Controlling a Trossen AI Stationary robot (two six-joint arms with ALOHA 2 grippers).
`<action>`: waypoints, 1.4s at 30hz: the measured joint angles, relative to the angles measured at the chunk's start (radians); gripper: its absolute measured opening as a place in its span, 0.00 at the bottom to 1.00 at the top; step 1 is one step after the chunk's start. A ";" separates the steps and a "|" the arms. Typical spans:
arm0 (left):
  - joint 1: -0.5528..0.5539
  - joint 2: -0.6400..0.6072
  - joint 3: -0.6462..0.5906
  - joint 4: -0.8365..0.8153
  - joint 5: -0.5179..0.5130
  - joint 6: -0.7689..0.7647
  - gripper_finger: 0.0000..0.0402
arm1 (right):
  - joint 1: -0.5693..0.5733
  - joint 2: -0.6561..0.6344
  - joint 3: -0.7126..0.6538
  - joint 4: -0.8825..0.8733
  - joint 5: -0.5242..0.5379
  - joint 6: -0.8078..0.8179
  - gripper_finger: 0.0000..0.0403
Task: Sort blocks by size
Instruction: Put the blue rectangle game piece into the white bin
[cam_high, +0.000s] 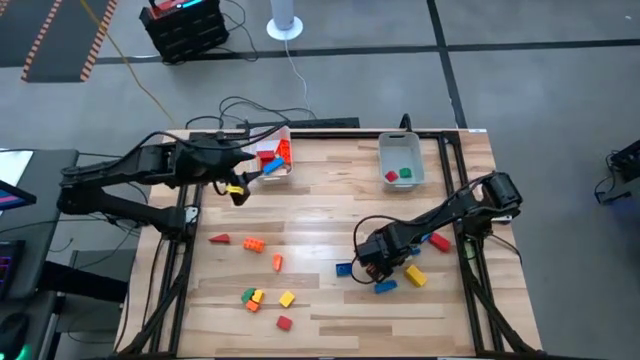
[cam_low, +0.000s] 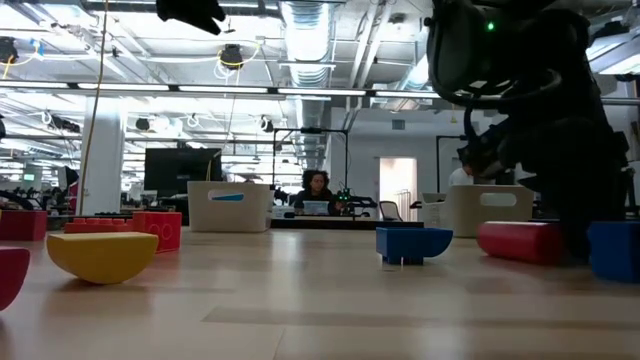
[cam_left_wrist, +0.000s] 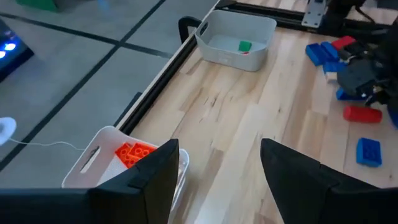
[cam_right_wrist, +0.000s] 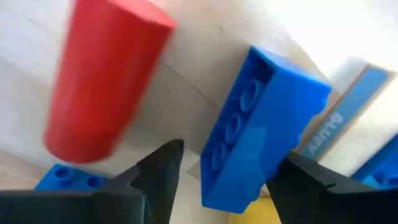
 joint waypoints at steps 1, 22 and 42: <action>0.000 -0.001 0.000 -0.008 0.001 0.001 0.55 | 0.002 0.002 0.001 0.003 0.000 0.000 0.60; 0.001 0.001 -0.134 -0.031 0.113 -0.025 0.55 | -0.110 -0.218 0.141 -0.130 0.221 -0.184 0.33; -0.017 0.112 -0.386 0.970 0.440 -0.277 0.55 | -0.229 -0.335 0.157 0.773 0.286 -0.532 0.30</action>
